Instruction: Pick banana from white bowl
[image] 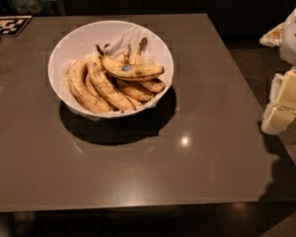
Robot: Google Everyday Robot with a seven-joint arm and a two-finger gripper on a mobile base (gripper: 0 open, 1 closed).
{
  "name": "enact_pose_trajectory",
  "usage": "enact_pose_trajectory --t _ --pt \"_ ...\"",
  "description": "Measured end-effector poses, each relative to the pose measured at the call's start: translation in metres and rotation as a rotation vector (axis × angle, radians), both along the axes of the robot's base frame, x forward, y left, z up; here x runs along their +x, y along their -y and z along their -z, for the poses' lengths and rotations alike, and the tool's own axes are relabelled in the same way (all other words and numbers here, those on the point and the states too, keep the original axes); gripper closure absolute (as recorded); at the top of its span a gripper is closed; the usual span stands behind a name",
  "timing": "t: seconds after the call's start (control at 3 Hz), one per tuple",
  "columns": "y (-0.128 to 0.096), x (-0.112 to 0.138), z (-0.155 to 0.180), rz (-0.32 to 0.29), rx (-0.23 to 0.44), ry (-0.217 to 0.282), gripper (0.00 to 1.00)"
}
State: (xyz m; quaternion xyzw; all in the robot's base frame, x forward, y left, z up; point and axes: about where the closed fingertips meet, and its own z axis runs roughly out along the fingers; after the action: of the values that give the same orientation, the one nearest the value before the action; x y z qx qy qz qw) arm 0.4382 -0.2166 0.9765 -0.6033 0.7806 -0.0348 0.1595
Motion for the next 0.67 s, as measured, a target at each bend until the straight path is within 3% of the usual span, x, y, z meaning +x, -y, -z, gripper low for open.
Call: enact_pose_trajectory --t 0.67 --pt "-0.0045 0.0018 -0.0049 0.005 0.014 -0.007 0.00"
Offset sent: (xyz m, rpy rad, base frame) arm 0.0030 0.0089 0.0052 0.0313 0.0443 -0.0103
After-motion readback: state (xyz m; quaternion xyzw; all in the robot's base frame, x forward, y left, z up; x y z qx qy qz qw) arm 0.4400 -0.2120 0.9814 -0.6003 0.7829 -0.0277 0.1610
